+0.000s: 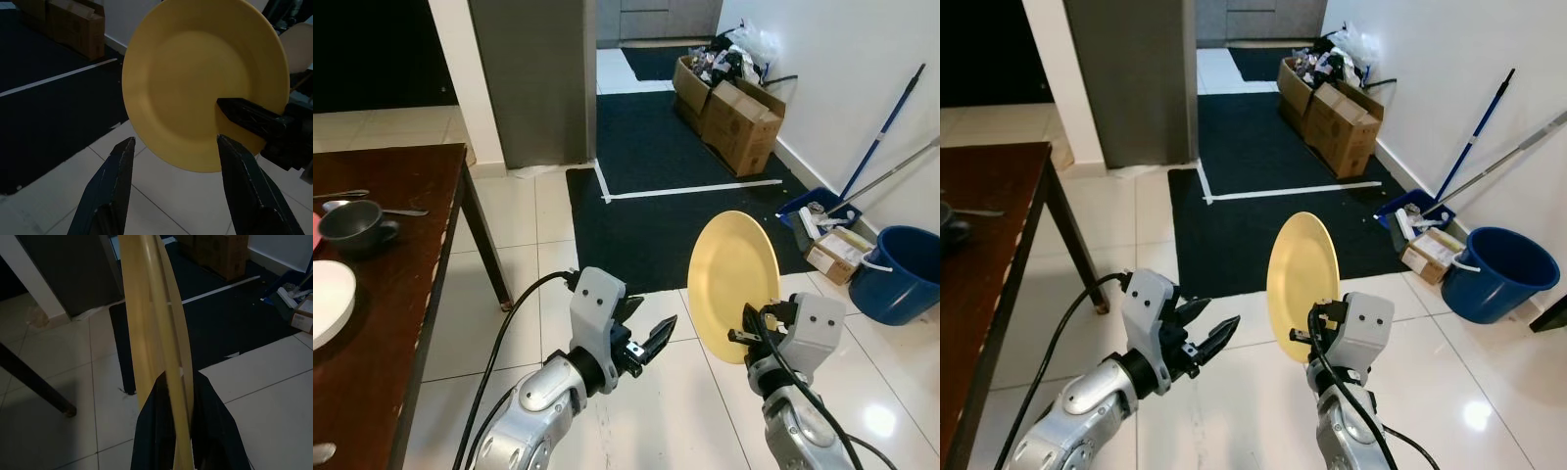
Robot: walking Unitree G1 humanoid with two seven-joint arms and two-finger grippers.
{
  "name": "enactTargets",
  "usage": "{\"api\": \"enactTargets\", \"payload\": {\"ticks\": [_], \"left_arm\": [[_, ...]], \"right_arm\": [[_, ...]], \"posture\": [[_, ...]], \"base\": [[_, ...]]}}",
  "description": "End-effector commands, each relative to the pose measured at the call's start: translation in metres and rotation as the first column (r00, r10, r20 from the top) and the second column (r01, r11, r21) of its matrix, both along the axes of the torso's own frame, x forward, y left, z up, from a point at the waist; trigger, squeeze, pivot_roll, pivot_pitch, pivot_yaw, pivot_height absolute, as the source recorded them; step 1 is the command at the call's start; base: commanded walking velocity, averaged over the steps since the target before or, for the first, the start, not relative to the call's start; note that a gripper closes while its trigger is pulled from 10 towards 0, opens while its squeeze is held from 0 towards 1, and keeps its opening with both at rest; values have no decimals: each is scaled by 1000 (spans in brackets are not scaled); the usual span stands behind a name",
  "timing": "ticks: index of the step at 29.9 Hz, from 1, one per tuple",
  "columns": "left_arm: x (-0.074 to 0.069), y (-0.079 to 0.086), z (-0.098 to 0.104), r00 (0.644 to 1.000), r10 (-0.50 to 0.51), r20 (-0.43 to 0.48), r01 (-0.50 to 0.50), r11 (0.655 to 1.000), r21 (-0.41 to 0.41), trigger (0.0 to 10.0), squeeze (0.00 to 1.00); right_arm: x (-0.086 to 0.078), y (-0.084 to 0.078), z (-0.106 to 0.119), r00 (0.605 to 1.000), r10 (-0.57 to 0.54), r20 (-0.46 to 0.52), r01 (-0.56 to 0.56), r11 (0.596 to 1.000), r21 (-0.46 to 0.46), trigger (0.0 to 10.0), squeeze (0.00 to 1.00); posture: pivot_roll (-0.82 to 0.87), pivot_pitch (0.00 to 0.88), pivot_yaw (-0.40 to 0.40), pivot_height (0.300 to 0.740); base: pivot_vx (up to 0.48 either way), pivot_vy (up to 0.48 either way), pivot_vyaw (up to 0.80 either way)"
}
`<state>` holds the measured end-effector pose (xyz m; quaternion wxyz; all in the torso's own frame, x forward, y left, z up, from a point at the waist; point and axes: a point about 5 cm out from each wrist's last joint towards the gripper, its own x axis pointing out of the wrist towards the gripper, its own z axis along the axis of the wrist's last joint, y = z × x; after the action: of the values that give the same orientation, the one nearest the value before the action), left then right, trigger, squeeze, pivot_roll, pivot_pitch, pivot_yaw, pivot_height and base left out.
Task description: Setting the table
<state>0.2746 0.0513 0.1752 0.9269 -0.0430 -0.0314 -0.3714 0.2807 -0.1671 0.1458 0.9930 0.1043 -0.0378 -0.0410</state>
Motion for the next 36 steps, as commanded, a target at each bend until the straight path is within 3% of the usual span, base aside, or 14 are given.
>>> {"api": "enactTargets", "payload": {"ticks": [1,22,30,36], "left_arm": [[-2,-2,-1,1000,-13,5,13,1000,0,10000,0],[0,-2,0,1000,-2,9,2,1000,0,10000,0],[0,0,-2,1000,20,-17,-20,1000,4,10000,0],[-1,-1,-2,1000,16,-20,-16,1000,7,10000,0]], "right_arm": [[-2,-2,-3,1000,-8,-2,8,1000,-9,10000,0],[-2,-3,-4,1000,-8,-2,8,1000,-13,10000,0],[-2,0,-2,998,66,10,-66,997,-36,10000,0],[-1,-2,19,988,109,105,-117,991,67,10000,0]], "posture": [[-68,108,63,740],[-71,106,66,740],[-69,108,65,740],[-67,111,65,740]], "base": [[480,0,0],[477,0,0],[0,0,0],[0,0,792]]}}
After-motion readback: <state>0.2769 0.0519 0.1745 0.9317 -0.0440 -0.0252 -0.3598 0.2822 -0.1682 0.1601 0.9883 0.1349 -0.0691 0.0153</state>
